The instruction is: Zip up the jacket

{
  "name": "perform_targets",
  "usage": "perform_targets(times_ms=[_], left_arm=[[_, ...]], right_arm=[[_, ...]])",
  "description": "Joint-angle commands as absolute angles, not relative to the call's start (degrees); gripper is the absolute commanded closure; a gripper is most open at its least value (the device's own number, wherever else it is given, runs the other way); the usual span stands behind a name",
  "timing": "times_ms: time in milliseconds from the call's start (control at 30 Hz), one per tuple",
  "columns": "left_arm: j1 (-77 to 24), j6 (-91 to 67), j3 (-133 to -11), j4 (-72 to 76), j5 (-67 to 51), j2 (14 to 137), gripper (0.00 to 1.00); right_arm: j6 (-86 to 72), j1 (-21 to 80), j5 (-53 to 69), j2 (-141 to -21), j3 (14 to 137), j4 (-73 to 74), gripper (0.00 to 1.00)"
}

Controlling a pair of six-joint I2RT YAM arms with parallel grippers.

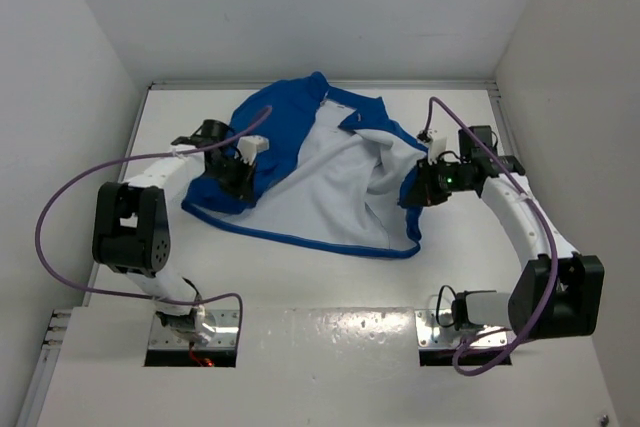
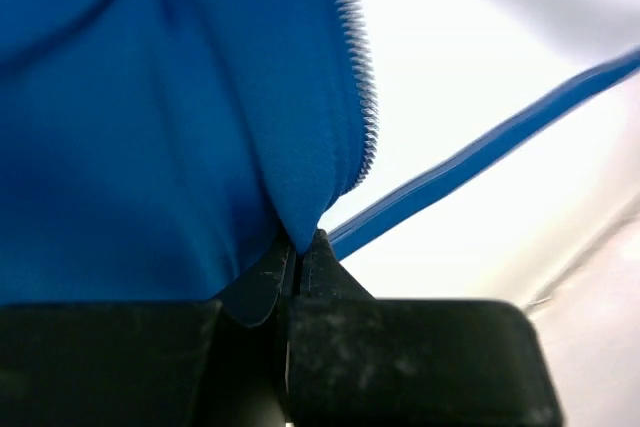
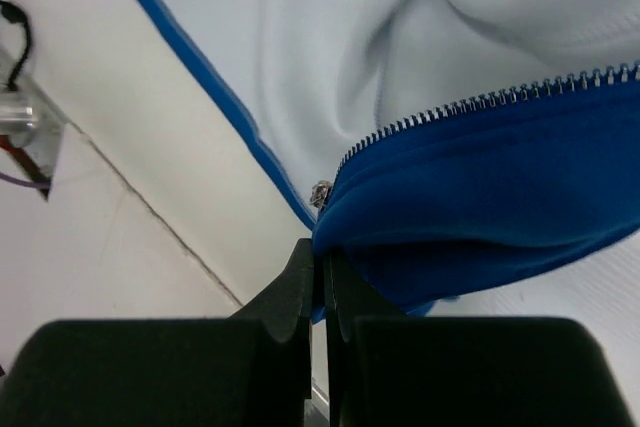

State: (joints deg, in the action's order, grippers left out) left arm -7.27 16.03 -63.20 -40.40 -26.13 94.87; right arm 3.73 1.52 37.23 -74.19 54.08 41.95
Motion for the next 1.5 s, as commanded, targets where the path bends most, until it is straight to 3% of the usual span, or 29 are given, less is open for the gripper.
perform_targets(times_ms=[0,233,367,600,733,833,900,1133,1300,1333,1467], left_arm=[[-7.1,6.0,-67.3,-36.5,-44.1,90.4,1.0],[-11.2,-22.1,-62.3,-10.6,-42.7,86.2,1.0],[-15.0,-26.4,-61.8,-5.3,-42.9,85.5,1.0],[-15.7,-28.7,-61.2,-2.2,-49.5,88.8,1.0],[-16.3,-29.9,-63.0,1.8,-54.5,94.7,1.0],[-16.9,-31.5,-62.9,7.3,-55.1,96.2,1.0],[-16.9,-32.3,-62.2,9.8,-54.6,94.8,1.0],[-17.4,-27.5,-58.8,10.2,-46.6,87.2,1.0],[-18.7,-29.6,-53.9,13.8,-44.9,83.3,1.0],[-19.4,-28.3,-53.9,13.8,-43.5,82.8,1.0],[-20.0,-31.8,-53.4,14.5,-43.5,82.8,1.0]], right_arm=[[0.4,3.6,45.4,-71.7,52.3,35.5,1.0],[-12.0,7.8,53.7,-72.1,45.6,15.9,1.0],[-19.6,8.5,57.8,-73.6,41.4,2.3,1.0],[-20.2,9.1,63.8,-75.6,40.1,-7.0,1.0],[-16.4,9.6,63.9,-75.9,39.6,-6.8,1.0],[-7.7,9.9,66.4,-77.8,42.4,2.3,1.0],[-3.0,9.8,75.1,-78.7,41.8,2.9,1.0],[7.9,10.6,73.1,-72.0,33.3,-10.0,1.0],[-9.9,11.2,76.2,-76.5,31.7,-31.3,1.0],[-21.6,11.7,76.4,-77.8,29.5,-48.4,1.0],[-31.7,14.9,76.5,-80.5,29.1,-57.5,1.0]])
